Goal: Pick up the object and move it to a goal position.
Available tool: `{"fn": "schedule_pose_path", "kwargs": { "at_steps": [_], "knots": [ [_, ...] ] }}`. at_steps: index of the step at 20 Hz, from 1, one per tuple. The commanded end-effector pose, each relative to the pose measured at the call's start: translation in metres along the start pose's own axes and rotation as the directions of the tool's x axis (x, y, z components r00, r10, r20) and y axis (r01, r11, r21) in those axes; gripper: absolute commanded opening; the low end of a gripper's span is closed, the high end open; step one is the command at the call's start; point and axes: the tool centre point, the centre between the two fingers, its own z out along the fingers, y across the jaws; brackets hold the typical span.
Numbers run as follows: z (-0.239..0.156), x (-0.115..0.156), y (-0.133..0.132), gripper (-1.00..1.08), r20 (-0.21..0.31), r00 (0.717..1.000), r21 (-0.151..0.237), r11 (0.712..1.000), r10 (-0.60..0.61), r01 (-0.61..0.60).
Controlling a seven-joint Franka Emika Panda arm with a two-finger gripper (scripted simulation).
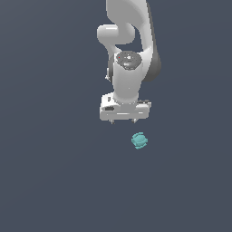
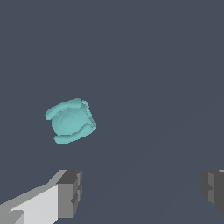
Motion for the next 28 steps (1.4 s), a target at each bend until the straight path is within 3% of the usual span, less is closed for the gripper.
{"fn": "schedule_pose_path", "kwargs": {
  "at_steps": [1,9,16,23,28],
  "knots": [
    [0.0,0.0,0.0,1.0,0.0,1.0,0.0,1.0,0.0,0.0],
    [0.004,-0.001,0.016,1.0,0.023,1.0,-0.02,1.0,-0.012,0.012],
    [0.007,0.001,0.012,1.0,0.022,0.999,-0.02,0.999,-0.027,0.028],
    [0.03,0.013,-0.019,1.0,0.015,0.99,-0.018,0.99,-0.139,0.14],
    [0.057,0.024,-0.056,1.0,0.005,0.964,-0.011,0.964,-0.265,0.265]
  ]
}}
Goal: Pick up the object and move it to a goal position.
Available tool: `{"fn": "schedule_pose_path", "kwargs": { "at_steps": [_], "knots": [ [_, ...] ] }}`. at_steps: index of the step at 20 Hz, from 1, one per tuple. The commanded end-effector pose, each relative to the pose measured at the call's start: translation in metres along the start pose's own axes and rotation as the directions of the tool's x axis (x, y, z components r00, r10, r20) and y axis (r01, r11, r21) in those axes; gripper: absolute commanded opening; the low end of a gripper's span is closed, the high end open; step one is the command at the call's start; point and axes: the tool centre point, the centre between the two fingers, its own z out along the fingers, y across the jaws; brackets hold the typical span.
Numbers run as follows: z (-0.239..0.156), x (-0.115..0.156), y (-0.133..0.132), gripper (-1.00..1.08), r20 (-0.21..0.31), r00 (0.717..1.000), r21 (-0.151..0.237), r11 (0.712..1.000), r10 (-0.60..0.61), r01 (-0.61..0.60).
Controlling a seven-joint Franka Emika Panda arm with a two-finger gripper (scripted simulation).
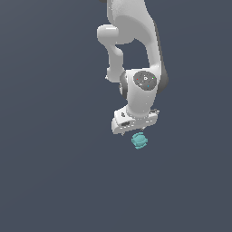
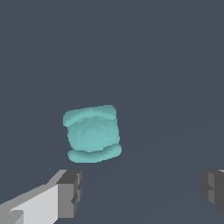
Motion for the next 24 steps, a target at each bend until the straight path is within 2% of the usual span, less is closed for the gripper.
{"fn": "schedule_pose_path", "kwargs": {
  "at_steps": [1,8,15,24],
  "knots": [
    [0.012,0.008,-0.017,1.0,-0.006,0.998,0.004,0.998,-0.059,0.06],
    [0.031,0.019,-0.041,1.0,-0.016,0.989,0.011,0.99,-0.144,0.144],
    [0.037,0.019,-0.042,1.0,-0.015,0.99,0.011,0.99,-0.143,0.143],
    [0.078,0.019,-0.043,1.0,-0.017,0.989,0.011,0.989,-0.148,0.148]
  ]
}}
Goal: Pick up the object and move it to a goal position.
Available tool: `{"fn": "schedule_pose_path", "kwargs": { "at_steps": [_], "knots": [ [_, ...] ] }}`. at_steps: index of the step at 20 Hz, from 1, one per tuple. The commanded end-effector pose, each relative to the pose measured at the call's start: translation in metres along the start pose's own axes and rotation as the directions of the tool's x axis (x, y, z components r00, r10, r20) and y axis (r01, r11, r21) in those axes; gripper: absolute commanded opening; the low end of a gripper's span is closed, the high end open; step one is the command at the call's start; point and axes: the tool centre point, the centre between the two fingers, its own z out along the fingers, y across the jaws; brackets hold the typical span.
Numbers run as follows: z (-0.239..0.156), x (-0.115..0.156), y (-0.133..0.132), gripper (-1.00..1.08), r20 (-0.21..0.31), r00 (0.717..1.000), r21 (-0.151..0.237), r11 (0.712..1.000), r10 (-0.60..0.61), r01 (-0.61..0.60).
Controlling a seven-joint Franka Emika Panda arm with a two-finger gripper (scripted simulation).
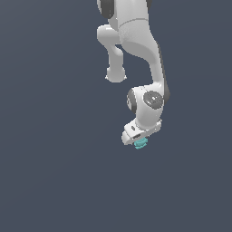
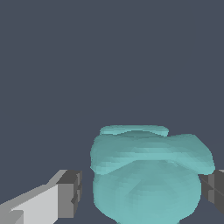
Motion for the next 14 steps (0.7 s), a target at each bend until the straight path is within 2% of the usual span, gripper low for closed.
{"fn": "schedule_pose_path", "kwargs": {
  "at_steps": [1,4,5,14],
  "knots": [
    [0.0074,0.0007,0.0001,1.0,-0.001,1.0,0.0,1.0,-0.001,0.001],
    [0.0092,0.0016,0.0003,1.0,-0.001,1.0,0.0,1.0,-0.001,0.001],
    [0.0092,0.0016,0.0003,-1.0,-0.001,1.0,0.0,1.0,-0.001,0.001],
    [0.0092,0.0016,0.0003,-1.0,-0.001,1.0,0.0,1.0,-0.001,0.001]
  ]
}}
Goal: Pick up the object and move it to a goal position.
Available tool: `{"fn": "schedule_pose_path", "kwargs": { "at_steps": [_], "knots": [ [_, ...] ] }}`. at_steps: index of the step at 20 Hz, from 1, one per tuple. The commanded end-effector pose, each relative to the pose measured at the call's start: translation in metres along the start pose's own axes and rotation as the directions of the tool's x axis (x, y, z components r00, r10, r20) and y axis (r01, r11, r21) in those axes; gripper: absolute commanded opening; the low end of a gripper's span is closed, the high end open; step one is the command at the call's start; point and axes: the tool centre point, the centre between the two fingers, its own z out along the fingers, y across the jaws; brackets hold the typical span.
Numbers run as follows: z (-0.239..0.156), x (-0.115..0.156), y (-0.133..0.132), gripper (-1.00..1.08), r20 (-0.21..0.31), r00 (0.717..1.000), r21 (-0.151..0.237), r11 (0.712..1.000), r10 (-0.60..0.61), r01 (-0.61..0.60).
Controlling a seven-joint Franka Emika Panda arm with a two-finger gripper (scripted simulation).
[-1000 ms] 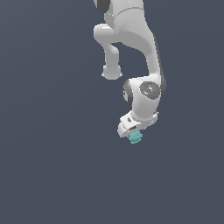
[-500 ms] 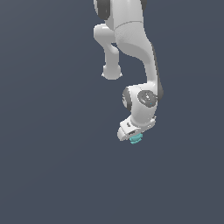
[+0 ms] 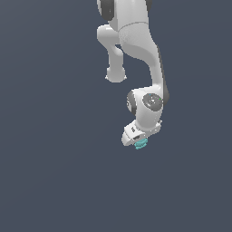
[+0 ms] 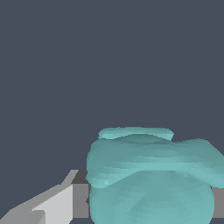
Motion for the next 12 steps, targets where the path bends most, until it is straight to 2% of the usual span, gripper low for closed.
{"fn": "schedule_pose_path", "kwargs": {
  "at_steps": [1,7,12],
  "knots": [
    [0.0,0.0,0.0,-1.0,0.0,1.0,0.0,1.0,0.0,0.0],
    [-0.01,-0.002,0.001,-1.0,0.0,1.0,0.0,1.0,0.0,0.0],
    [-0.033,-0.007,0.003,-1.0,0.0,1.0,0.0,1.0,0.0,0.0]
  ]
}}
